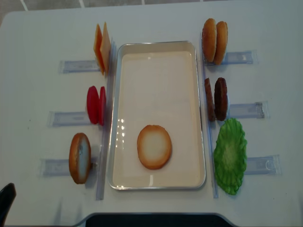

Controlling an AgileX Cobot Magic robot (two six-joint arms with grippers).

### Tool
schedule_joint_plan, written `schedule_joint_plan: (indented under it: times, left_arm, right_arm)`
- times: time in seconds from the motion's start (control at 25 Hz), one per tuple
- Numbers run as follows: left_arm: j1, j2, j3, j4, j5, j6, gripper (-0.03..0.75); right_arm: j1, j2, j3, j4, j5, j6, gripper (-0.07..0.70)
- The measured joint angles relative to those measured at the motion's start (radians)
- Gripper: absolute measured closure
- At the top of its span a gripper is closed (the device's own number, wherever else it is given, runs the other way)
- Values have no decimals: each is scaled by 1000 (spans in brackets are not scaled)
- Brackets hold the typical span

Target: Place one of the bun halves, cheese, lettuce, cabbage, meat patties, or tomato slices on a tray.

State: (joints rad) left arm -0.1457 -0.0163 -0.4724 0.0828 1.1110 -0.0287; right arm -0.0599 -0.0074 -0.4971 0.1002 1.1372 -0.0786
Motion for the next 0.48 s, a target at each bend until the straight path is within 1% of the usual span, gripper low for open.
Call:
schedule_joint_plan:
  times: [0.12,0.28,0.36,0.48]
  left_arm:
    - [0,0,0,31,0,-10,265]
    - [5,0,0,16,0,3,265]
    - [50,0,0,12,0,6,267]
    - [144,0,0,12,0,6,283]
  right_arm:
    - [0,0,0,0,0,0,91]
    - [0,0,0,0,0,0,91]
    - [0,0,0,0,0,0,91]
    - [0,0,0,0,0,0,91]
